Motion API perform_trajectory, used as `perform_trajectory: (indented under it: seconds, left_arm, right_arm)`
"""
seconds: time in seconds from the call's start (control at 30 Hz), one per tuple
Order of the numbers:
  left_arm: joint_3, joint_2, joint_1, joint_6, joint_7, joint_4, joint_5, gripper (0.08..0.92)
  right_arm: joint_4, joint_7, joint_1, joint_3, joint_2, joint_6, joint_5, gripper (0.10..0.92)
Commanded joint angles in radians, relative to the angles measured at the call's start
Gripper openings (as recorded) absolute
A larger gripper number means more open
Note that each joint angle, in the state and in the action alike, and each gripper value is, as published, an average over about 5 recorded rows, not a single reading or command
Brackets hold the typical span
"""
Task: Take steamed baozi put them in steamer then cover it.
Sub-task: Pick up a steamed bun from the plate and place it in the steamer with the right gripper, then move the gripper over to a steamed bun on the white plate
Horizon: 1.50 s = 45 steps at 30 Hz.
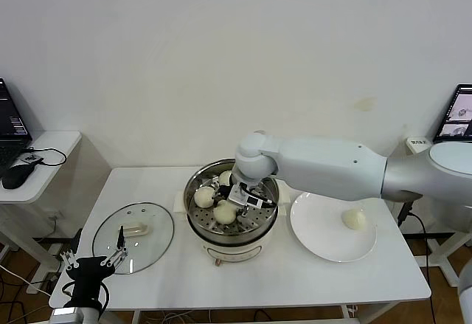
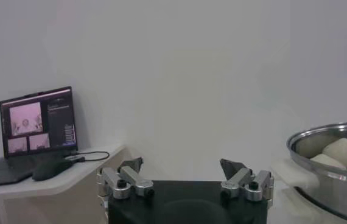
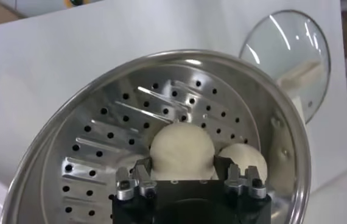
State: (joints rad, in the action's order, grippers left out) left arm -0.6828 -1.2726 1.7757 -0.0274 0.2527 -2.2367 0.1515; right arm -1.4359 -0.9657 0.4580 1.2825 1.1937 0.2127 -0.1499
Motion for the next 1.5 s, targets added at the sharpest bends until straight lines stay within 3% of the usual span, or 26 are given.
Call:
perform_trajectory:
  seconds: [0.03, 0.13, 0.33, 0.47, 0.7, 0.93, 1.2, 1.5]
  left_arm:
    - [0.0, 0.0, 0.0, 0.001, 0.0, 0.001, -0.001, 0.823]
    - [0.001, -0.001, 0.002, 0.001, 0.0, 0.002, -0.001, 0.823]
    - [0.006, -0.001, -0.002, 0.001, 0.0, 0.001, -0.003, 0.823]
    - [0.006, 0.005, -0.007, -0.002, 0.0, -0.002, -0.003, 0.823]
    - [-0.002, 0.025, -0.01, -0.005, -0.002, -0.004, -0.004, 0.823]
    - [0.011, 0.04, -0.015, -0.012, -0.004, -0.015, -0.008, 0.823]
    - [0.024, 0.059, -0.011, -0.013, -0.006, -0.012, -0.017, 0.823]
    - [0.033, 0.063, -0.012, -0.019, -0.006, -0.002, -0.026, 0.823]
  right_arm:
    - [-0.027, 0.001, -0.001, 0.01, 0.007, 0.044, -0.031, 0.637]
    - [-0.047, 0.0, 0.006, 0.016, -0.007, 0.039, -0.021, 0.656]
    - [-0.066, 0.009, 0.029, 0.003, -0.034, 0.03, 0.007, 0.794]
    - [-0.076, -0.015, 0.078, -0.024, -0.077, -0.022, 0.067, 0.82]
    - [-0.093, -0.109, 0.169, -0.095, -0.247, -0.284, 0.191, 0.823]
    - [-0.184, -0.102, 0.145, -0.135, -0.484, -0.533, 0.235, 0.823]
    - [-0.203, -0.089, -0.139, -0.312, -0.746, -0.576, 0.127, 0.823]
    - [-0.02, -0.123, -0.497, -0.579, -0.77, -0.489, -0.063, 0.822]
